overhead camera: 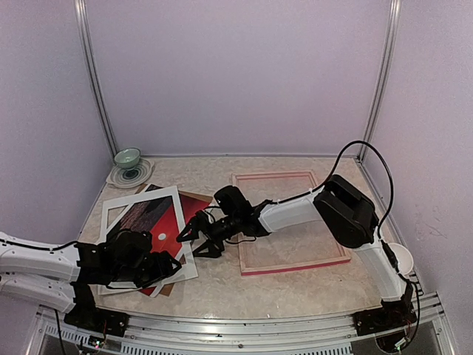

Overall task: Put the photo into the frame
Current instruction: Pick up the mat board from the photo.

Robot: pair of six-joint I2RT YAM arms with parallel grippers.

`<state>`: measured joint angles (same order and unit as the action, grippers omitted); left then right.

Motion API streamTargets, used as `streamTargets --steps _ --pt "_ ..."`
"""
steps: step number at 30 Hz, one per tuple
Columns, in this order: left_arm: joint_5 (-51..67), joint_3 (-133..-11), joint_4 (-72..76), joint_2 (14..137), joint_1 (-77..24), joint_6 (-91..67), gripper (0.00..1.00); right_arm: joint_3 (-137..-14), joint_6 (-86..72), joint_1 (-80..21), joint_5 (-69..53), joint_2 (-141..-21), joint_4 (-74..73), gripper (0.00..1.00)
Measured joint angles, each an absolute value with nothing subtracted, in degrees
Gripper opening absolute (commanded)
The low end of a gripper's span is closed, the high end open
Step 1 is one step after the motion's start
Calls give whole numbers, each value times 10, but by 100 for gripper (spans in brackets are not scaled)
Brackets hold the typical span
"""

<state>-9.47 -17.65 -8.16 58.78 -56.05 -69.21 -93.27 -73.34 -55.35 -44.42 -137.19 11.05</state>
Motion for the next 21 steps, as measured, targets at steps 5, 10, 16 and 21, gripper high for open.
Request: streamTargets --steps 5,10,16,21 --pt "-95 -176 -79 590 -561 -692 77 -900 -770 -548 -462 -1371 182 86" --pt "-95 -176 -77 592 -561 -692 77 -892 -792 -545 -475 -1371 215 84" --pt "-97 -176 -77 593 -563 -692 77 -889 -813 -543 -495 -1370 262 82" --pt "-97 -177 -69 597 -563 -692 77 -889 -818 -544 -517 -1370 276 80"
